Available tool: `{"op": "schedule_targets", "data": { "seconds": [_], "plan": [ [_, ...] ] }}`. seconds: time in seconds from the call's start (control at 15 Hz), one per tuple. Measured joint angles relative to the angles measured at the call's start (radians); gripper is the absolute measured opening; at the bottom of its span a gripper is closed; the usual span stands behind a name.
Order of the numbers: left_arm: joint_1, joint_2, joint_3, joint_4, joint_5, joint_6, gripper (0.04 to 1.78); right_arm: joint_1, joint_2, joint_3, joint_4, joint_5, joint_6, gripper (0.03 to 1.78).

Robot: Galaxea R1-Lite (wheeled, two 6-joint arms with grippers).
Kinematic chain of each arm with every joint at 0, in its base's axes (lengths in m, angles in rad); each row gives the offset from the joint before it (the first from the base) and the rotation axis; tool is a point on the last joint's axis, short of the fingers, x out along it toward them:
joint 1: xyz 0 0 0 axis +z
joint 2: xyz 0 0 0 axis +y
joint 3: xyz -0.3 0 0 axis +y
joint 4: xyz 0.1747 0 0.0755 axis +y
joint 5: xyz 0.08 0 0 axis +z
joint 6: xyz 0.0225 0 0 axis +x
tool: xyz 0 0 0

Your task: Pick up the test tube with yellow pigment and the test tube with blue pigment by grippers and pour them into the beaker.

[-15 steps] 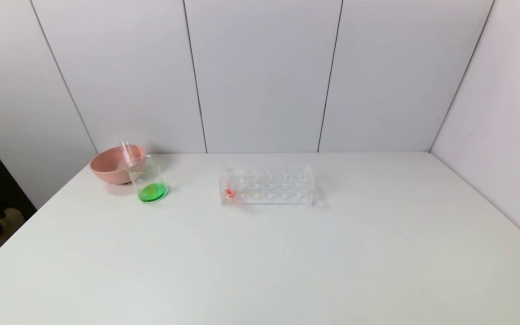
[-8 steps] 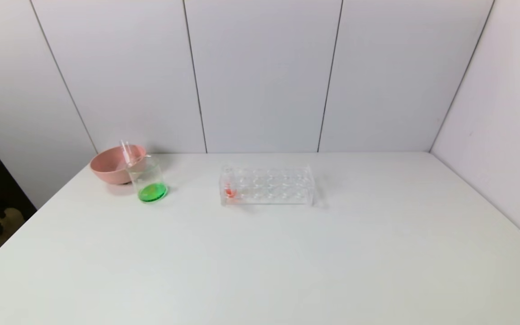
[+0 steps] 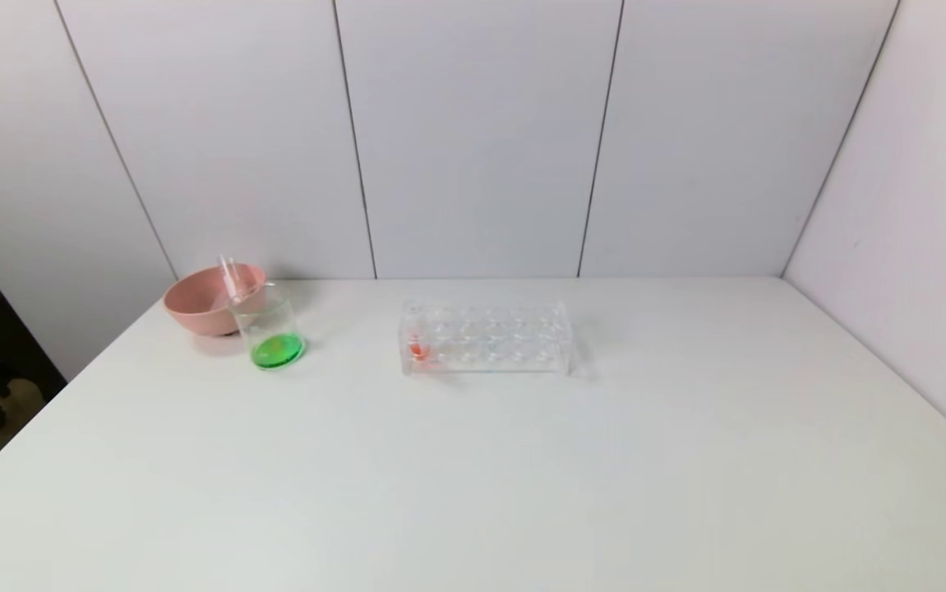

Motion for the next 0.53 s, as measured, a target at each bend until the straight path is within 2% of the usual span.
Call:
{"op": "schedule_targets", "data": {
  "seconds": [0.13,0.53],
  "plan": [
    [0.0,0.0,0.052,-0.147,0.014,-0.027,1.76,0.0,0.0,0.0,0.0,0.0,0.0,1.71],
    [0.0,0.0,0.068,-0.165,0.027,-0.115,1.76,0.0,0.0,0.0,0.0,0.0,0.0,1.71]
  ]
}}
